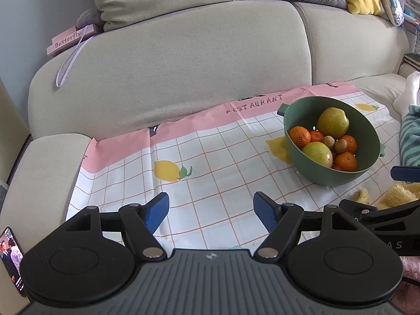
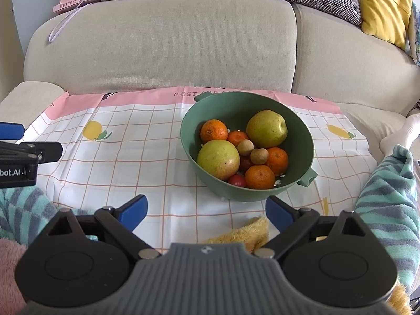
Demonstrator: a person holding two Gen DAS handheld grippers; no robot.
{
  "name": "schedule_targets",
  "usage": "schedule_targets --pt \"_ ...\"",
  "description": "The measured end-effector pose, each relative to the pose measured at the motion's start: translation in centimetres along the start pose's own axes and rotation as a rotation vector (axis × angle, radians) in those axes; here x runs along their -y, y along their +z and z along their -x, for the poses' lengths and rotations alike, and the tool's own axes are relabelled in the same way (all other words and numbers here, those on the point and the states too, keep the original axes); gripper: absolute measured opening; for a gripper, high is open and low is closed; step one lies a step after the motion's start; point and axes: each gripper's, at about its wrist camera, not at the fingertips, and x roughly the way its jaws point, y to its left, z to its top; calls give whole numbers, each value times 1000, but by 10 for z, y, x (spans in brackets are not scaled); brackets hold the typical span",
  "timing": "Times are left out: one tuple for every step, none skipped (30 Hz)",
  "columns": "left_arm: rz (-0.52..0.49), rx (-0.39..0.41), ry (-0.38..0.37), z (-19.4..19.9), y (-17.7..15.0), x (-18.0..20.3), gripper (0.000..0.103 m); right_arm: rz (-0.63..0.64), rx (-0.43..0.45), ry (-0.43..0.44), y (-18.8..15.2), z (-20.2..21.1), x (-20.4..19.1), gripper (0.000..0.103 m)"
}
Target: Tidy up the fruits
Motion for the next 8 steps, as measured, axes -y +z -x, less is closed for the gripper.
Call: schedule_targets --pt "0 0 -1 0 0 0 86 1 -1 0 0 0 0 93" --pt "1 0 -1 0 0 0 86 1 -2 1 0 0 0 93" --pt "1 1 -2 0 0 0 86 1 -2 0 0 0 0 93" --pt "1 3 -3 0 0 -1 86 1 -3 0 0 -1 0 93" --pt "0 4 -5 0 0 -1 86 1 -3 0 0 -1 0 93" --pt "-1 5 -5 1 0 -1 86 1 -4 0 0 -1 0 93" --pt "-1 6 -5 1 -1 -1 86 1 -4 1 0 -1 0 93" --pt "-1 6 -6 1 -1 0 86 2 -5 1 0 -2 0 93"
